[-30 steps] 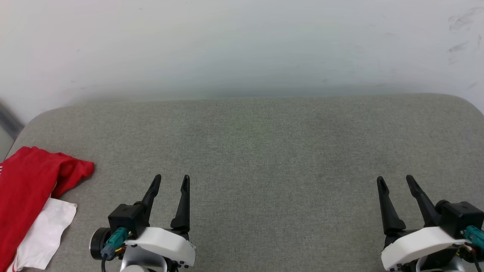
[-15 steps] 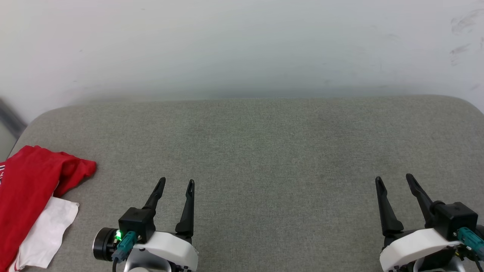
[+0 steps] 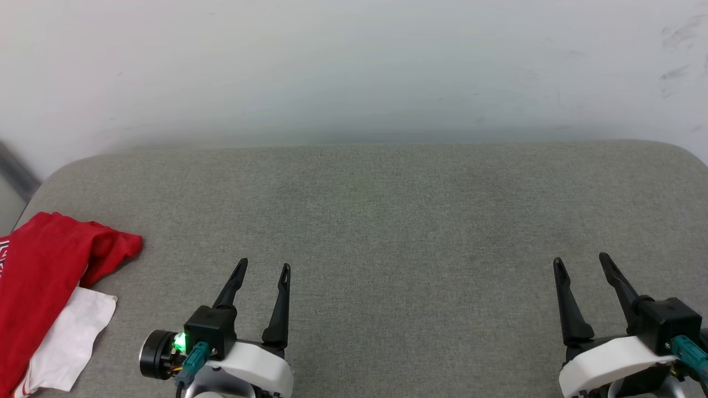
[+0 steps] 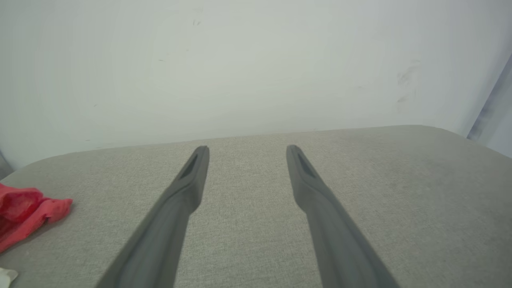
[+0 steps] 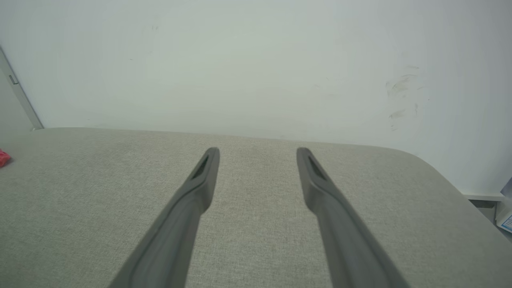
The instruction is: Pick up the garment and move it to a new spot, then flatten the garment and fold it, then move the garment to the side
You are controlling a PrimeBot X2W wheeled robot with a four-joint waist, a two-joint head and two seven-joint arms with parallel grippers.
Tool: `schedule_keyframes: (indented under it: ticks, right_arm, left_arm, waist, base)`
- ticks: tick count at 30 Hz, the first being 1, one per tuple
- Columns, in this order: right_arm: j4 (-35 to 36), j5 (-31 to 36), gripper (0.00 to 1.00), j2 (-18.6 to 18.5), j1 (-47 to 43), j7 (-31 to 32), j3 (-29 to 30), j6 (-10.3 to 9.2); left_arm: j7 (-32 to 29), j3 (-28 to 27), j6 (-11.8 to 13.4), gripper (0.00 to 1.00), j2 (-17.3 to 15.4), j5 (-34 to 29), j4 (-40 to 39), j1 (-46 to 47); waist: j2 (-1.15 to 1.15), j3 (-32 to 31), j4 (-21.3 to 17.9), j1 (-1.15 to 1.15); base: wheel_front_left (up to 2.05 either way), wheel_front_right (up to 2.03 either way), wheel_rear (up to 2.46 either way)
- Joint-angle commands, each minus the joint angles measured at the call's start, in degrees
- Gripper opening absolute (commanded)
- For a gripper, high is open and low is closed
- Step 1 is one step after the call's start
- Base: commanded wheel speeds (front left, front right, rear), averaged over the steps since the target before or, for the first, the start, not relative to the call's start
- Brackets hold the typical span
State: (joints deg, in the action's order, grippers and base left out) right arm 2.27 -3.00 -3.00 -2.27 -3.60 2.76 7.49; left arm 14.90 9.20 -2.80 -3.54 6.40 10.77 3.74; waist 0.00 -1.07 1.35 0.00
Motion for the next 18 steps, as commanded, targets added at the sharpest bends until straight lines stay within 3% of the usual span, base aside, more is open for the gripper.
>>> schedule_keyframes:
  ticks: [1, 12, 18]
  right_arm:
    - [0.2, 0.5, 1.0, 0.2, -0.2, -0.5, 0.1, 0.0]
    - [-0.9, -0.9, 1.0, 0.2, 0.1, -1.0, 0.4, 0.0]
    - [-0.3, -0.9, 1.0, 0.2, 0.0, -1.0, -0.8, 0.0]
  left_arm:
    - [0.4, -0.1, -0.2, 1.0, 0.0, -0.4, 0.1, -0.1]
    - [0.3, -1.0, -1.0, 1.0, 0.4, 0.4, 0.6, 0.3]
    - [0.3, -1.7, -0.6, 1.0, 0.5, 0.5, 1.0, 1.1]
  waist:
    - [0.0, 0.0, 0.0, 0.0]
    - [0.0, 0.1, 0.7, 0.0]
    - [0.0, 0.2, 3.9, 0.0]
  base:
    - [0.0, 0.0, 0.0]
    - [0.0, 0.0, 0.0]
    - [0.0, 0.0, 0.0]
